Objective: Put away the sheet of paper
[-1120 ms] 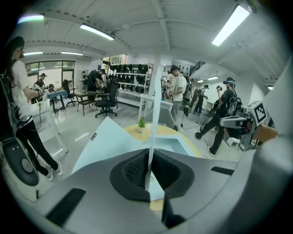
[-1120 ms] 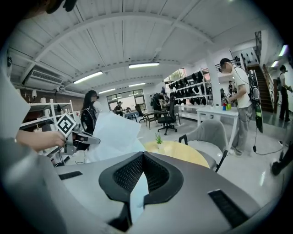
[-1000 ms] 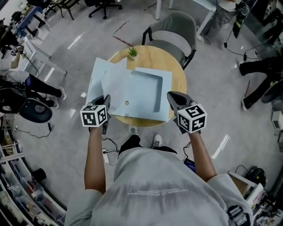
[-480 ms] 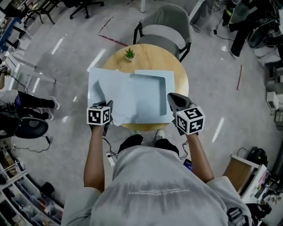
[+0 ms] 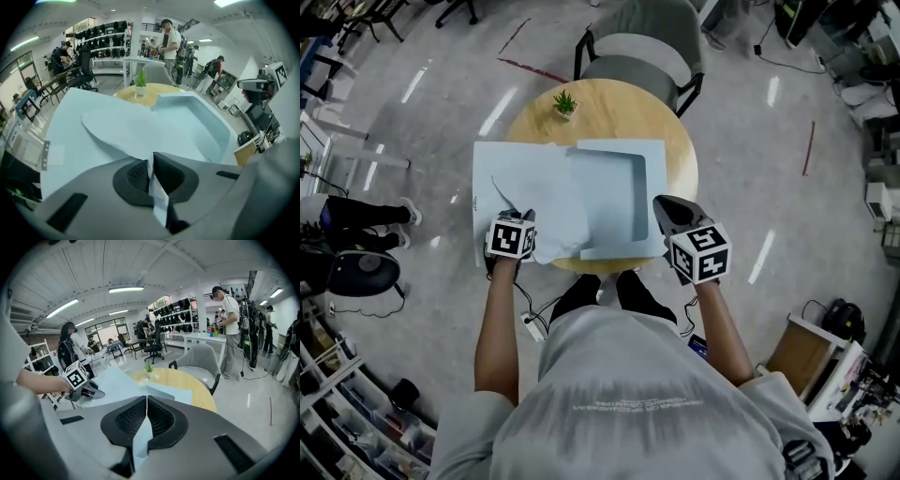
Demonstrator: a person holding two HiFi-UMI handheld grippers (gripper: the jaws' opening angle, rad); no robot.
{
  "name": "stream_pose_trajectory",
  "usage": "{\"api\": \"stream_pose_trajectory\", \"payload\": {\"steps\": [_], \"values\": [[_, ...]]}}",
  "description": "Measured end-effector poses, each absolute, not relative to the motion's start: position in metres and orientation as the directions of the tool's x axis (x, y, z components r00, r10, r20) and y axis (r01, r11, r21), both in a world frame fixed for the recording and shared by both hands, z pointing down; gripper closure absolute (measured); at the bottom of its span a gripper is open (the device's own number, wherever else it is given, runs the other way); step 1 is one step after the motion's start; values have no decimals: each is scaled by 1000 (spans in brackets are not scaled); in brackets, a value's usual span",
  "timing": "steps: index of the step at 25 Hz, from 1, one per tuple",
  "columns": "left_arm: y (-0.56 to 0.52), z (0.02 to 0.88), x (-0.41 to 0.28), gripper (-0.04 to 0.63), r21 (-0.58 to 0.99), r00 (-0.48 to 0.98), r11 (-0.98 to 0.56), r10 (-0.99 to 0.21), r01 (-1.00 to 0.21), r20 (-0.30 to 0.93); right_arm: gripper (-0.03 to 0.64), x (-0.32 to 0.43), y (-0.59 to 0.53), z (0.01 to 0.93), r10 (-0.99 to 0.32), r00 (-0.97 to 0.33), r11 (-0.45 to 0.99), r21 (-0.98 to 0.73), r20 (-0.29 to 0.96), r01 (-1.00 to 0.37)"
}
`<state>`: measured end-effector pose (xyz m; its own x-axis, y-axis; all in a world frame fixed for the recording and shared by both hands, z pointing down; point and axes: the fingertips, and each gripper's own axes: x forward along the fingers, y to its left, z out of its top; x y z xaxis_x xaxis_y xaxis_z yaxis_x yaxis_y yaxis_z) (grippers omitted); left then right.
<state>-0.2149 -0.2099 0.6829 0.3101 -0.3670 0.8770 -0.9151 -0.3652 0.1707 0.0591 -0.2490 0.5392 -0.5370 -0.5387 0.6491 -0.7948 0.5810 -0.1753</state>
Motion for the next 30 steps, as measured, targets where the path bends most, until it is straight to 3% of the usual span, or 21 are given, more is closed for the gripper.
{"api": "stream_pose_trajectory", "payload": {"steps": [30], "values": [[-223,707,-139,577,340,463,-557,-92,-758,882,588,86,-261,564,-496,-538,572,-210,682,-793]]}}
